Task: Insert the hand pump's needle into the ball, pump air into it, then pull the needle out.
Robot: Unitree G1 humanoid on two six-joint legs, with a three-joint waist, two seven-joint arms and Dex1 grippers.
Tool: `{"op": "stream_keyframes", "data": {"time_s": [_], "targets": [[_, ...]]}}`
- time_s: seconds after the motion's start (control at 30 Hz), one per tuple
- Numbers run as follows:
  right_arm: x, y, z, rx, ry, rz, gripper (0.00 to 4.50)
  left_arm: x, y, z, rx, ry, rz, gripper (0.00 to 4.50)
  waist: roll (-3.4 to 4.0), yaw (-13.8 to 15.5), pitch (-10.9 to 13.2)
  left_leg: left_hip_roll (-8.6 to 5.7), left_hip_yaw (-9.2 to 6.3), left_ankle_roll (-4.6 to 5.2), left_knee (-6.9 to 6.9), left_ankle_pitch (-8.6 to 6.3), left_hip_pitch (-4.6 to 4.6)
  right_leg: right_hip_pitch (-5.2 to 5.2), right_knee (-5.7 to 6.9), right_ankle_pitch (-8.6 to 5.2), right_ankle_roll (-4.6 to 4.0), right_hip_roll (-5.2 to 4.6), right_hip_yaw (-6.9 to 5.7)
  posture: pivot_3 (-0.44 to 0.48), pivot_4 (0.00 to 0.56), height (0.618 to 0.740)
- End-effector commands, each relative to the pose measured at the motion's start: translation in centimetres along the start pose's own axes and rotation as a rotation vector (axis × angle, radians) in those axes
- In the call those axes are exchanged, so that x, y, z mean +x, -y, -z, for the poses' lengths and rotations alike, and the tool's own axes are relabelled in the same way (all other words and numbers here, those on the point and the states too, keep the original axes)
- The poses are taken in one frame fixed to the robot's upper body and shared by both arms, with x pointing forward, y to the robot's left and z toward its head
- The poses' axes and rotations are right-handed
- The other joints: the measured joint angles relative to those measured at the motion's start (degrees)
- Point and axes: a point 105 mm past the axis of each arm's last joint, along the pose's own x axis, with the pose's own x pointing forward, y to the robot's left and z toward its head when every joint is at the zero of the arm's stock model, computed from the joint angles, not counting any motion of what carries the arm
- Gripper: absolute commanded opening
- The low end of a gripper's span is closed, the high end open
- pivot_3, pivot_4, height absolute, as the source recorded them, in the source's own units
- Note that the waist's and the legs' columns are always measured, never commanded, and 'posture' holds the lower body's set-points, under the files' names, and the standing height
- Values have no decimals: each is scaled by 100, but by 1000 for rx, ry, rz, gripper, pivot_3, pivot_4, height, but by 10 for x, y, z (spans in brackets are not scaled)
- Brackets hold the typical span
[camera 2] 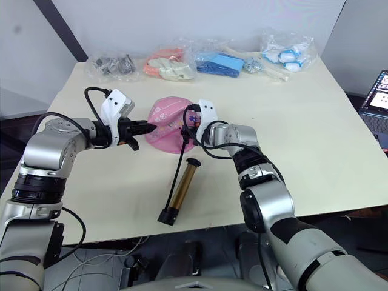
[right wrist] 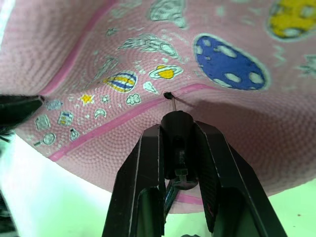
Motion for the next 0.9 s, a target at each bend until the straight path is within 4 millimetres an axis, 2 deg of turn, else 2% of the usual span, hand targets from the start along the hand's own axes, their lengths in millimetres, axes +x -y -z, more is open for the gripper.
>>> {"op": "stream_keyframes", "data": {"time_s": [0.03, 0.2, 0.43, 0.47, 0.53, 0.67, 0.7, 0.9], "targets": [[17, -50, -1, -16, 11, -97, 341, 6, 21, 2, 23, -18, 145, 54, 0, -7, 0, 0, 0, 0, -1, 0, 1, 0, 0, 0, 0, 0, 0, 0, 150, 740], [21, -57, 1, -24, 6, -108, 341, 9, 24, 3, 30, -27, 175, 54, 0, -26, 0, 1, 1, 0, -2, 0, 2, 0, 0, 0, 0, 3, 1, 0, 150, 740], [19, -53, 3, -72, 11, -106, 341, 11, 20, 4, 25, -33, 166, 54, 0, -29, 0, 1, 1, 0, -2, 0, 2, 0, 1, 0, 0, 3, 2, 0, 150, 740], [18, -54, 1, -64, 15, -116, 1141, 11, 19, 4, 24, -35, 161, 0, 0, -29, 0, 1, 1, 0, -2, 0, 2, 0, 1, 0, 0, 4, 2, 0, 150, 740], [16, -54, -3, -80, 18, -119, 1634, 12, 16, 5, 24, -40, 147, 0, 3, -2, 2, 1, 1, 0, -2, 0, 2, 0, 1, 0, 0, 4, 2, 0, 150, 740], [8, -43, -4, -203, 13, -53, 3652, 16, 1, 7, 19, -63, 79, 0, 3, 56, 2, -4, -7, 0, 2, 0, -6, 0, -2, -1, 1, -3, -11, 0, 150, 740], [5, -41, -1, -246, 3, -42, 4039, 17, -2, 7, 20, -67, 64, 0, 3, 71, 2, -7, -8, -1, 4, 1, -8, 0, -2, -1, 1, -7, -13, 0, 150, 740], [-27, -33, 19, -457, -3, 9, 4039, 19, -11, 4, 15, -66, 39, 0, 3, 172, 1, -11, -13, -1, 10, 1, -17, 1, -3, -2, 3, -12, -31, 0, 150, 740]]}}
